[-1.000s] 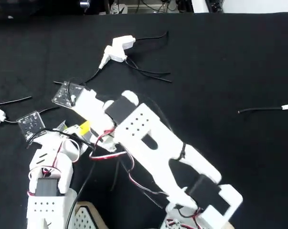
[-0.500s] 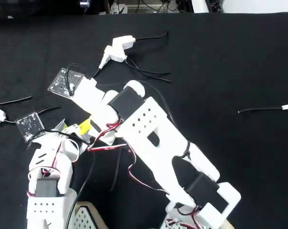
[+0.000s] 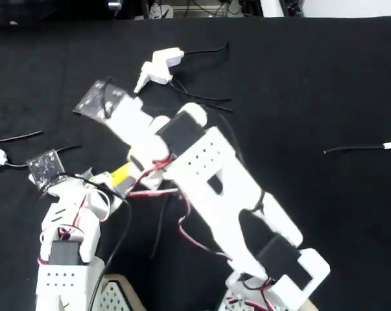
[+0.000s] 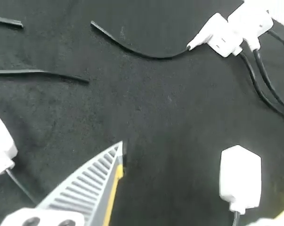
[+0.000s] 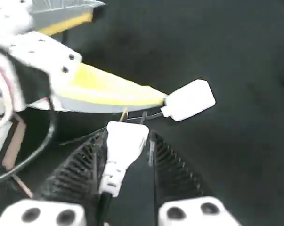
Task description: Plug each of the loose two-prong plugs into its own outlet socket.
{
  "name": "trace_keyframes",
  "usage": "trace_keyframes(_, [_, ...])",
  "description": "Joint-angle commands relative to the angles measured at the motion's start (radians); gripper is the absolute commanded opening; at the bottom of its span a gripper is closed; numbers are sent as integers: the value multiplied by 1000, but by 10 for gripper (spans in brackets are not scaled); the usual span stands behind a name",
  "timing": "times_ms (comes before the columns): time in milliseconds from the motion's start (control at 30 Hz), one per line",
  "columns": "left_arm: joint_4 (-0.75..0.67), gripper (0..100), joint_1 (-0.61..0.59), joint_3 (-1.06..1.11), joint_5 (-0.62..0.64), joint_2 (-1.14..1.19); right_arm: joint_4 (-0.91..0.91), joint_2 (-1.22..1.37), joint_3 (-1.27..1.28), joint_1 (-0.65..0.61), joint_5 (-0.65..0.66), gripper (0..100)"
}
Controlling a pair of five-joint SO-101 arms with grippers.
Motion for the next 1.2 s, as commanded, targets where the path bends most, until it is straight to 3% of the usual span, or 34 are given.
trace_keyframes(0, [-2,544,1,15,-5,-9,3,38,-77,103,-52,11])
trace_keyframes(233, [2,544,-1,15,-5,-9,5,251,-170,232,-221,11])
trace_keyframes(600, [-3,544,-88,15,-5,-11,71,638,-513,265,-453,11])
trace_keyframes(1067, [-5,544,-84,15,-5,-11,72,667,-515,285,-730,12])
trace_keyframes(1167, [-5,544,-84,15,-5,-11,71,659,-479,279,-847,13])
